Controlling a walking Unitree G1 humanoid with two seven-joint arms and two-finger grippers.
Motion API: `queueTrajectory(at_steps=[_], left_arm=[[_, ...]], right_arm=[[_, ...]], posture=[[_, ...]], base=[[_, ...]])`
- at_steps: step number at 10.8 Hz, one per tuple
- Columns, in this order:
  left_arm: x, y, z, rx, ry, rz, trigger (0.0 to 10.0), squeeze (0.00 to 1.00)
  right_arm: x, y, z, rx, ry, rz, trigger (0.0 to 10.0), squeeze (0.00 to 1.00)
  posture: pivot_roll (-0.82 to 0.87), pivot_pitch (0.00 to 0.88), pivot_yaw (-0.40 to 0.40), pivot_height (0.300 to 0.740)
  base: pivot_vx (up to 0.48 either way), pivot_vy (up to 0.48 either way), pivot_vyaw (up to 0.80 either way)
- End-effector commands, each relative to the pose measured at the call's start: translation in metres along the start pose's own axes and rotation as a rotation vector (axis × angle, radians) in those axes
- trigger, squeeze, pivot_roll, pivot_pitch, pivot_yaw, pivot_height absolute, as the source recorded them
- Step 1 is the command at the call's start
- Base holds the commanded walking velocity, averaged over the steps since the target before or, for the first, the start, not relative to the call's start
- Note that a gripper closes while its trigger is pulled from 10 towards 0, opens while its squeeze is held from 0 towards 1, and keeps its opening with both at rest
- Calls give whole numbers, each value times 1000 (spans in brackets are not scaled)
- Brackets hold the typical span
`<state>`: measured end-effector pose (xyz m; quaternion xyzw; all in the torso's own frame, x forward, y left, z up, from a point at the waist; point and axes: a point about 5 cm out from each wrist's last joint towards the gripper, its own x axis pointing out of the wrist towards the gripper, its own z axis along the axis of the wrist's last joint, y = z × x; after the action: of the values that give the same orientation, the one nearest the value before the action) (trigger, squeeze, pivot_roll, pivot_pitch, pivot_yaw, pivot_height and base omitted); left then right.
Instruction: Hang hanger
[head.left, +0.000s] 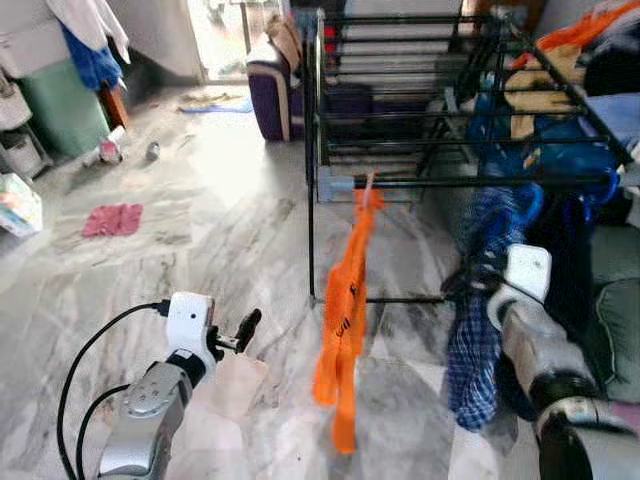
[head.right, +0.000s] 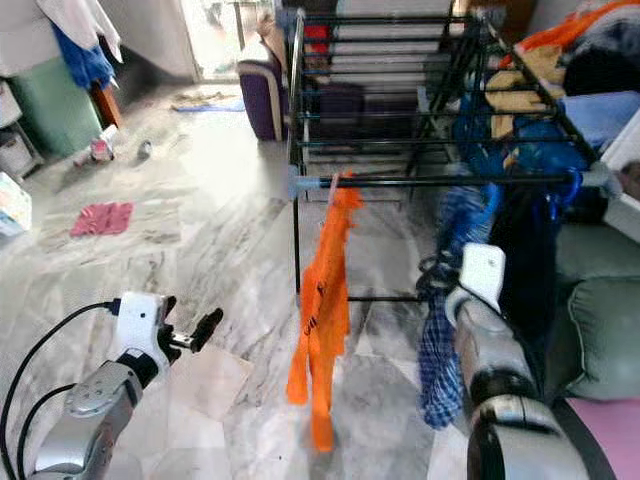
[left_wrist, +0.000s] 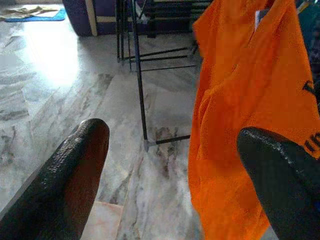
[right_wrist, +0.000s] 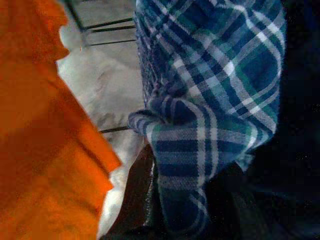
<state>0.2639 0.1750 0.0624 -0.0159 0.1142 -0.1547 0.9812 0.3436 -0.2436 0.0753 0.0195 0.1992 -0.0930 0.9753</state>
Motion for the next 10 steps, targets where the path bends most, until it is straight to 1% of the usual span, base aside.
queueTrajectory(at_steps=[1, 3, 4, 5, 6, 7, 8, 10], left_arm=[[3, -2, 4, -4, -10, -19, 10000, 0], [2, -5, 6, -8, -26, -22, 10000, 0], [0, -5, 6, -4, -28, -25, 10000, 0], [-2, -2, 5, -11, -29, -14, 10000, 0], [-3, 1, 3, -23, -32, -5, 10000, 0], [0, 1, 3, -31, -34, -12, 10000, 0], [11, -6, 9, -26, -42, -55, 10000, 0], [16, -12, 12, -30, -51, -85, 10000, 0]], right_arm=[[2, 5, 12, -11, -26, 39, 10000, 0], [2, 6, 10, -12, -30, 33, 10000, 0], [0, 0, 12, 27, -62, -6, 10000, 0], [-3, -4, 12, 62, -99, -48, 10000, 0], [-10, -1, 5, 62, -125, -44, 10000, 0], [-14, 4, -1, 57, -125, -24, 10000, 0], [-21, 9, -11, 82, -121, 5, 10000, 0], [-25, 14, -15, 66, -116, 56, 10000, 0]], posture=[[84, 0, -9, 740], [86, 0, -9, 740], [89, 0, -13, 740], [83, 0, -10, 740], [62, 0, 3, 740], [35, 0, 22, 740], [14, 0, 39, 740], [-10, 0, 60, 740]], base=[[0, 0, 0], [343, 0, 0], [356, 0, 0], [356, 0, 0], [360, 0, 0], [360, 0, 0], [349, 0, 0], [332, 0, 0]])
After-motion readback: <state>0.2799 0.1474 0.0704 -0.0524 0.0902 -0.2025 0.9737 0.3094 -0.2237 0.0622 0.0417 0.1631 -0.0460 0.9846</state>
